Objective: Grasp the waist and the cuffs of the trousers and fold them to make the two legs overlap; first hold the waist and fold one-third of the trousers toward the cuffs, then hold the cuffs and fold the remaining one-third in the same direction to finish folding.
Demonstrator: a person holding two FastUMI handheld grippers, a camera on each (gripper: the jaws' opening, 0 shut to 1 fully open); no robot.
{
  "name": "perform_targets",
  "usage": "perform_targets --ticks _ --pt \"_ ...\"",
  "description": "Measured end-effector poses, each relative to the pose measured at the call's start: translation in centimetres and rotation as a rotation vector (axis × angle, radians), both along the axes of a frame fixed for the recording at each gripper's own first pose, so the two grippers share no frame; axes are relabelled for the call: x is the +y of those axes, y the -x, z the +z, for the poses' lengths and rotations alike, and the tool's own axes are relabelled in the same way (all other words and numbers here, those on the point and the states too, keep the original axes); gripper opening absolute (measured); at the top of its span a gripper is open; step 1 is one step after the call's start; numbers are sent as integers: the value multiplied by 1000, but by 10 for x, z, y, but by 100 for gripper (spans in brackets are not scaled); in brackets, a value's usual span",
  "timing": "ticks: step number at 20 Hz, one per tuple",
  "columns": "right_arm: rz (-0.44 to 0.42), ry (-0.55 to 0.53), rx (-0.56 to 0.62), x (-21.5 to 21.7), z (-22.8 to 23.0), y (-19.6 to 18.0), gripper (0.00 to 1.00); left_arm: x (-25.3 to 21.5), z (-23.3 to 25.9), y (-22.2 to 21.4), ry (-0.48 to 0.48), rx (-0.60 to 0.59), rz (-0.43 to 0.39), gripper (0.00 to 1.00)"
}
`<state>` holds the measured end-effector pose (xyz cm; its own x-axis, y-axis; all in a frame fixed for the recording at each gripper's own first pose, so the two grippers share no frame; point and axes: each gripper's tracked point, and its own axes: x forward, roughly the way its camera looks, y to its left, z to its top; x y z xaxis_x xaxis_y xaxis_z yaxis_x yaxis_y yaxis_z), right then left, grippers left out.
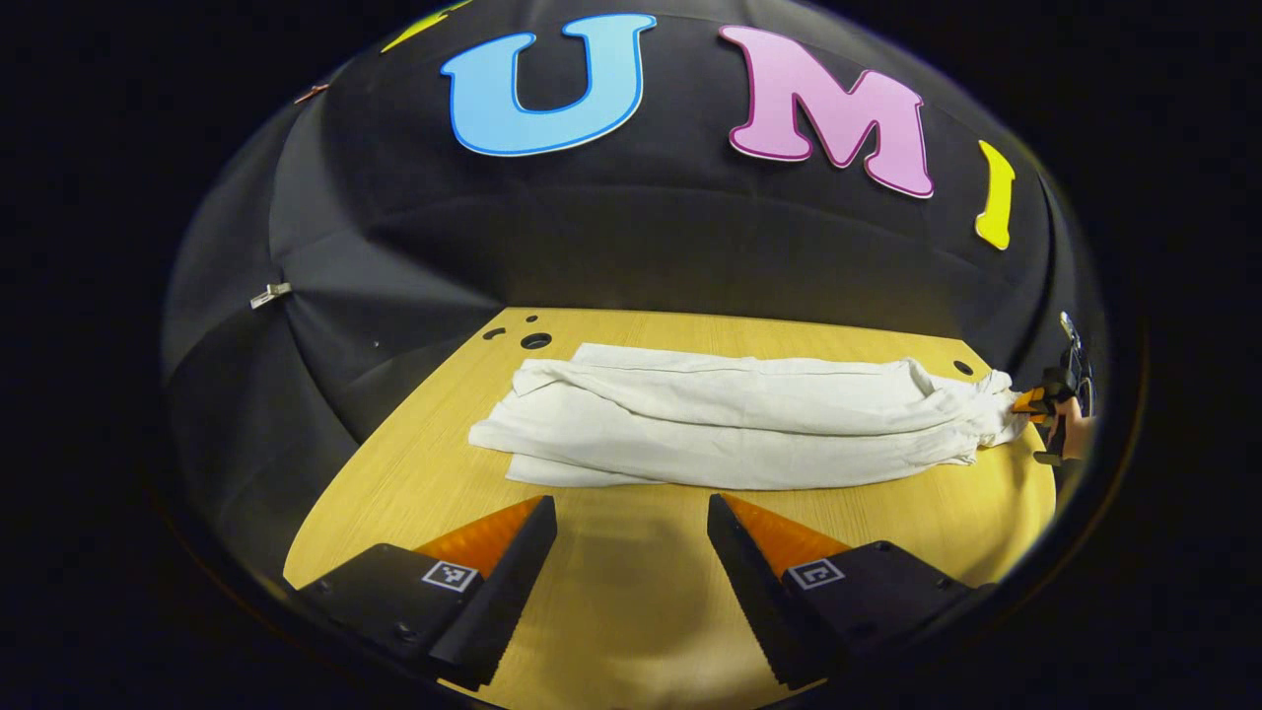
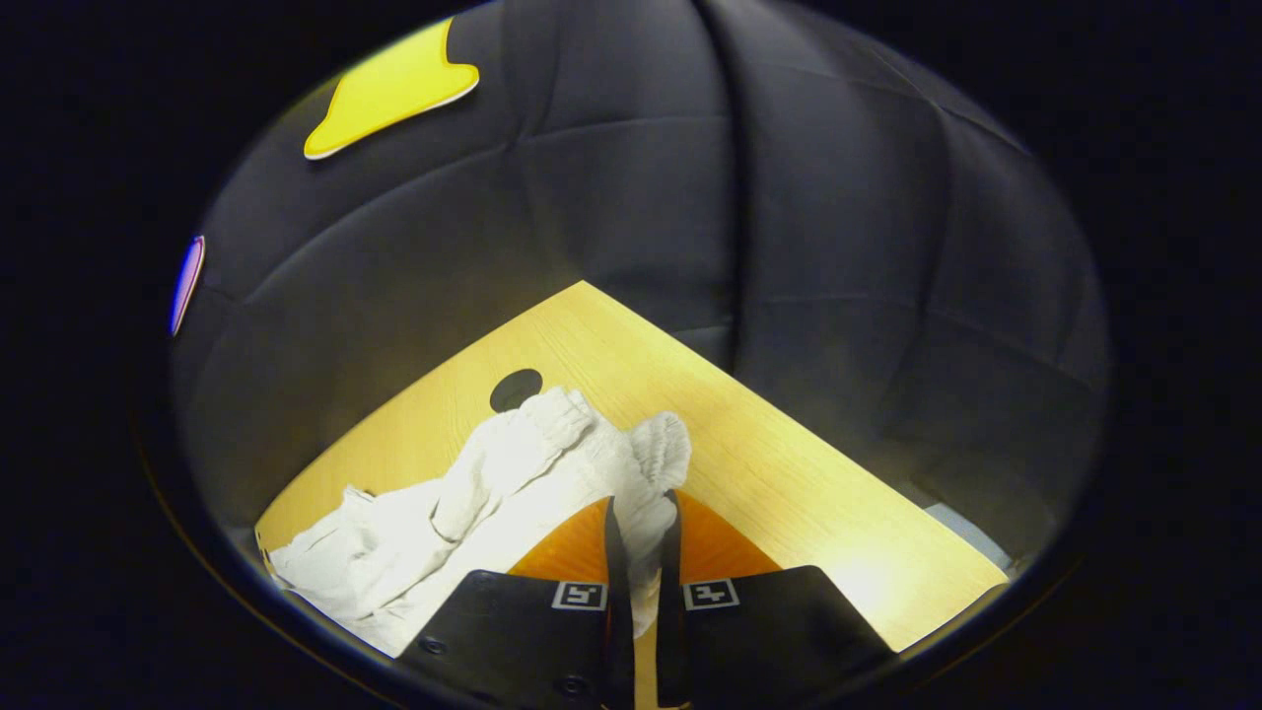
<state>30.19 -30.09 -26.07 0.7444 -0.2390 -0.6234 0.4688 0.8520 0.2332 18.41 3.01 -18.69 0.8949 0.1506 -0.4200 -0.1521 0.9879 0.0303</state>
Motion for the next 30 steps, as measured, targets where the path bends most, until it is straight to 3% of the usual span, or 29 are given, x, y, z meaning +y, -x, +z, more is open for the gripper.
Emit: perform_targets --ticks 6,12,18,26,30 --pt "27 14 -80 17 57 5 13 0 7 5 36 -17 17 98" --pt "98 -65 -244 92 143 -18 13 16 35 30 35 -66 34 98" --pt "199 -170 -311 185 179 -20 13 27 33 48 132 -72 56 98" --pt "385 -222 -297 332 140 5 13 58 25 71 184 -28 60 96" --pt "442 -255 -244 386 100 18 13 75 17 86 194 -6 84 96"
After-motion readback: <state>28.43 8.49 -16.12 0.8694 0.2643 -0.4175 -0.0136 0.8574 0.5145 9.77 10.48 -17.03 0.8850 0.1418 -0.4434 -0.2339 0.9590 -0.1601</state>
